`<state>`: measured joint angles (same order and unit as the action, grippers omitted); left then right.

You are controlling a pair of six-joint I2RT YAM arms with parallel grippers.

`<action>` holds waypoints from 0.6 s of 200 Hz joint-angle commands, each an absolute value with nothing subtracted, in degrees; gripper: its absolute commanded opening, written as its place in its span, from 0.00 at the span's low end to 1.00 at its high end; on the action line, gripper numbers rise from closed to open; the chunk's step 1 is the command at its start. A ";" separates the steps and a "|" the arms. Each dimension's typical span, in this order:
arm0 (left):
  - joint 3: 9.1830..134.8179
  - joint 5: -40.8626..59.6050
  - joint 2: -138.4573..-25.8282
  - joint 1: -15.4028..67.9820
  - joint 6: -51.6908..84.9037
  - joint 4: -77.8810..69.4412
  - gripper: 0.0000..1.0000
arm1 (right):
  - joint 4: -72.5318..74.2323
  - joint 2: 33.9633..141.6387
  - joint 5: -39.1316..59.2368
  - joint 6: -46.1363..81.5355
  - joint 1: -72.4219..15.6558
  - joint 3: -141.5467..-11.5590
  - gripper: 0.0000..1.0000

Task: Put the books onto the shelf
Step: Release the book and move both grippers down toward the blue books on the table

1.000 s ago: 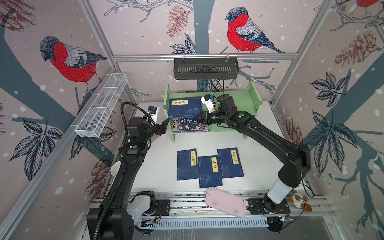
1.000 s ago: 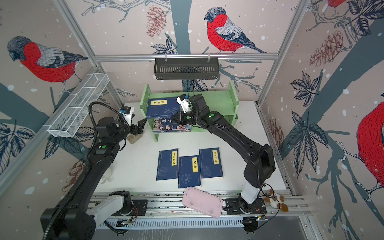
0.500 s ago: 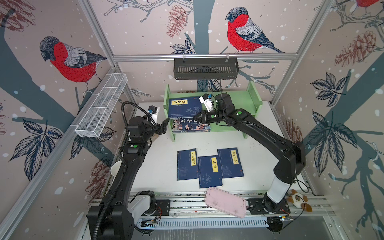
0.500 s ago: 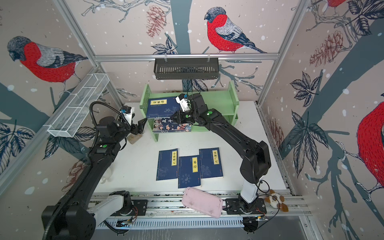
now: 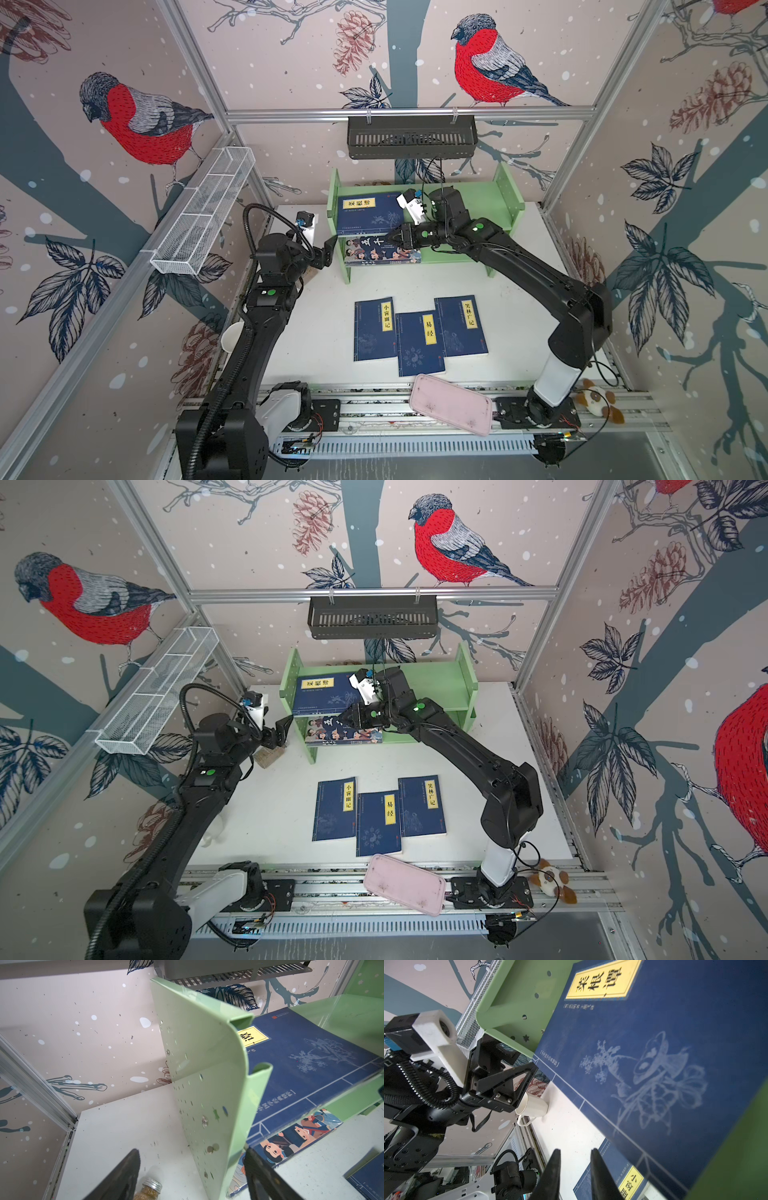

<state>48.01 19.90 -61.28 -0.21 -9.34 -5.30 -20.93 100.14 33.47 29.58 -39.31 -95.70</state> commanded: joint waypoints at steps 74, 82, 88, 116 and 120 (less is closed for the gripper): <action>47.87 20.21 -57.62 -0.27 -10.33 -2.19 0.81 | -18.29 89.71 29.83 27.89 -39.37 -89.37 0.36; 48.19 20.62 -56.51 -0.27 -10.81 0.14 0.82 | -17.53 87.17 28.09 27.78 -39.42 -87.15 0.39; 48.54 20.86 -55.63 -0.28 -11.25 2.11 0.83 | -16.99 85.13 26.31 27.77 -39.54 -85.16 0.42; 50.80 23.89 -51.81 -0.30 -12.57 12.72 0.86 | -14.42 75.37 21.78 27.58 -40.53 -74.53 0.51; 51.15 24.99 -51.30 -0.27 -12.51 14.24 0.86 | -14.54 74.19 21.64 27.72 -40.61 -72.97 0.52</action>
<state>49.30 20.32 -53.60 -0.21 -10.61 4.62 -17.39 79.61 26.46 28.32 -39.99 -78.91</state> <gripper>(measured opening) 0.854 0.498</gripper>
